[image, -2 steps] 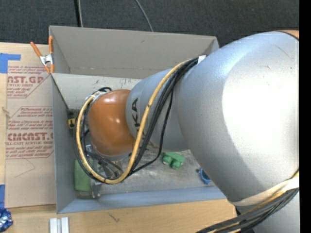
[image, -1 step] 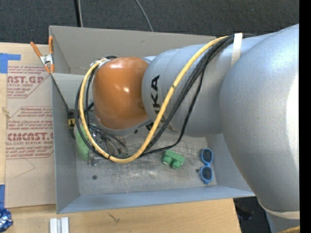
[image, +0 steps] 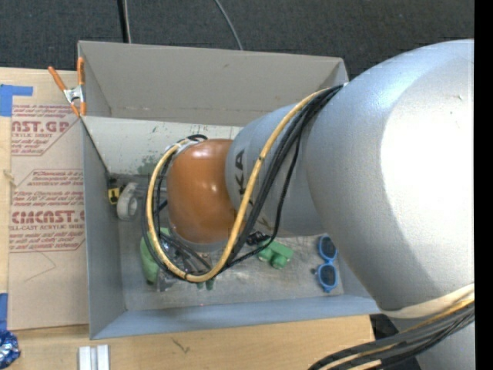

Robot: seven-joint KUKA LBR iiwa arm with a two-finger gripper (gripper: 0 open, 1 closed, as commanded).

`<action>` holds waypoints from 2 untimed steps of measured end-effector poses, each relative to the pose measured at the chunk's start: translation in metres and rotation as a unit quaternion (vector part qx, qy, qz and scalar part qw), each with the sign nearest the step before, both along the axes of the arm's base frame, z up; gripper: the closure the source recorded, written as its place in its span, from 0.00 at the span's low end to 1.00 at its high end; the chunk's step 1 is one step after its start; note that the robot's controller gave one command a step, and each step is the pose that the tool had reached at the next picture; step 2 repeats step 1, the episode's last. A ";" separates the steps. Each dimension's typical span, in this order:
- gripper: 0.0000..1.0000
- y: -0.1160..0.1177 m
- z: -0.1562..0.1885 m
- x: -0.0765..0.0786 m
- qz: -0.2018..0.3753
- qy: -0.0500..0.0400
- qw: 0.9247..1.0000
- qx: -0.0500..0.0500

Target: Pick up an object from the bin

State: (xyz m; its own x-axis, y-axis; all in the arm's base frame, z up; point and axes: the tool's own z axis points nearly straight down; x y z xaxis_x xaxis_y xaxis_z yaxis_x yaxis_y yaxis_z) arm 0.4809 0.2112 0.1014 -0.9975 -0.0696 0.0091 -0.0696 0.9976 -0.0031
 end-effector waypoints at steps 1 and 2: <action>1.00 0.001 0.129 0.001 0.001 -0.008 1.000 0.004; 1.00 0.001 0.129 0.001 0.001 -0.008 1.000 0.004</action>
Offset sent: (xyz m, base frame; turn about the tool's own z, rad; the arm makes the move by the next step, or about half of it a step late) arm 0.0001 -0.0006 0.1244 -0.0009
